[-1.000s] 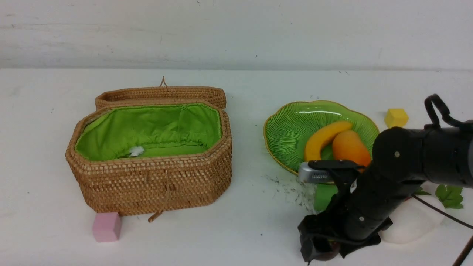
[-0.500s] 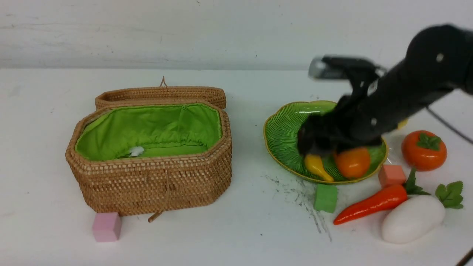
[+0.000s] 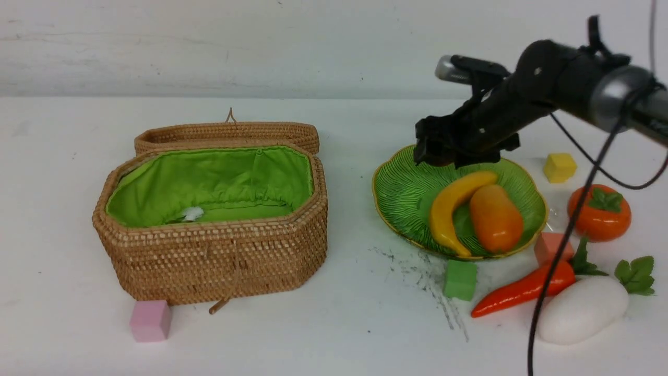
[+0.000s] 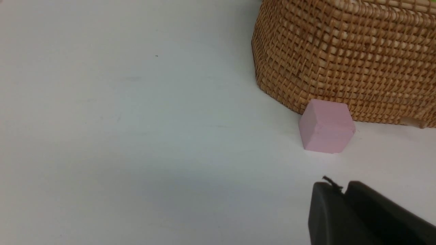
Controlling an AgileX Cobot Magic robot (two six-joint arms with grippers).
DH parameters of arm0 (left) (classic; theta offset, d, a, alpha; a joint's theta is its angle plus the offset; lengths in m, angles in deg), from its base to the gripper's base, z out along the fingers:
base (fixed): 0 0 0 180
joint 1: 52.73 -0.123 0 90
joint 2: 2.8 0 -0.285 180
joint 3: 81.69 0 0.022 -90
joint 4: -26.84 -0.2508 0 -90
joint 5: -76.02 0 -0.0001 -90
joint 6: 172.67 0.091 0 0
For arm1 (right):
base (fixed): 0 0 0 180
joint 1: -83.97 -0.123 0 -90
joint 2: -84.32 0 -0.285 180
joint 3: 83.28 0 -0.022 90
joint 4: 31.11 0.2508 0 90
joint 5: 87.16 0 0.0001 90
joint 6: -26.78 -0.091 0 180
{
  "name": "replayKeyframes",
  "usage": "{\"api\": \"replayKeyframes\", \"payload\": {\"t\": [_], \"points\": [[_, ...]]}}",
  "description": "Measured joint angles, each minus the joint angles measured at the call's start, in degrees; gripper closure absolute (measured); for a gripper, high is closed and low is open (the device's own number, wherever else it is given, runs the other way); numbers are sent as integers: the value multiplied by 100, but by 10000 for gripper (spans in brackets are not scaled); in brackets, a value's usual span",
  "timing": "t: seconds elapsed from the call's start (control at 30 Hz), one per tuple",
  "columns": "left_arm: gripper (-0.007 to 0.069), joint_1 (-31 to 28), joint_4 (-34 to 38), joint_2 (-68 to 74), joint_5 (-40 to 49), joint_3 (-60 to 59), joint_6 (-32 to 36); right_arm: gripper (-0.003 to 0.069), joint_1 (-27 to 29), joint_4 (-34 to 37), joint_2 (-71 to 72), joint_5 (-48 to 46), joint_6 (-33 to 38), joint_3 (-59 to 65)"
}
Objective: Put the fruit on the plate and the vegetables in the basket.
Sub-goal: Use the right arm to grab a mangosteen and put it into the right plate, then take a daikon with your right arm and place it on the basket on the left.
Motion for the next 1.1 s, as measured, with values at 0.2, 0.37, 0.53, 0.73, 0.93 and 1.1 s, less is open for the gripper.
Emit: {"api": "replayKeyframes", "payload": {"t": [0.2, 0.37, 0.53, 0.73, 0.93, 1.1], "points": [[549, 0, 0, 0, 0, 0, 0, 83, 0, -58, -454, 14, -6, -221], [545, 0, 0, 0, 0, 0, 0, 83, 0, -127, -498, -94, -5, -228], [543, 0, 0, 0, 0, 0, 0, 22, 0, -130, -443, -393, -5, -250], [533, 0, 0, 0, 0, 0, 0, -11, 0, -169, -65, -696, 54, -255], [530, 0, 0, 0, 0, 0, 0, 41, 38, -173, 454, -1304, 64, -255], [529, 0, 0, 0, 0, 0, 0, 74, 252, -173, 940, -1569, -7, -211]]}}
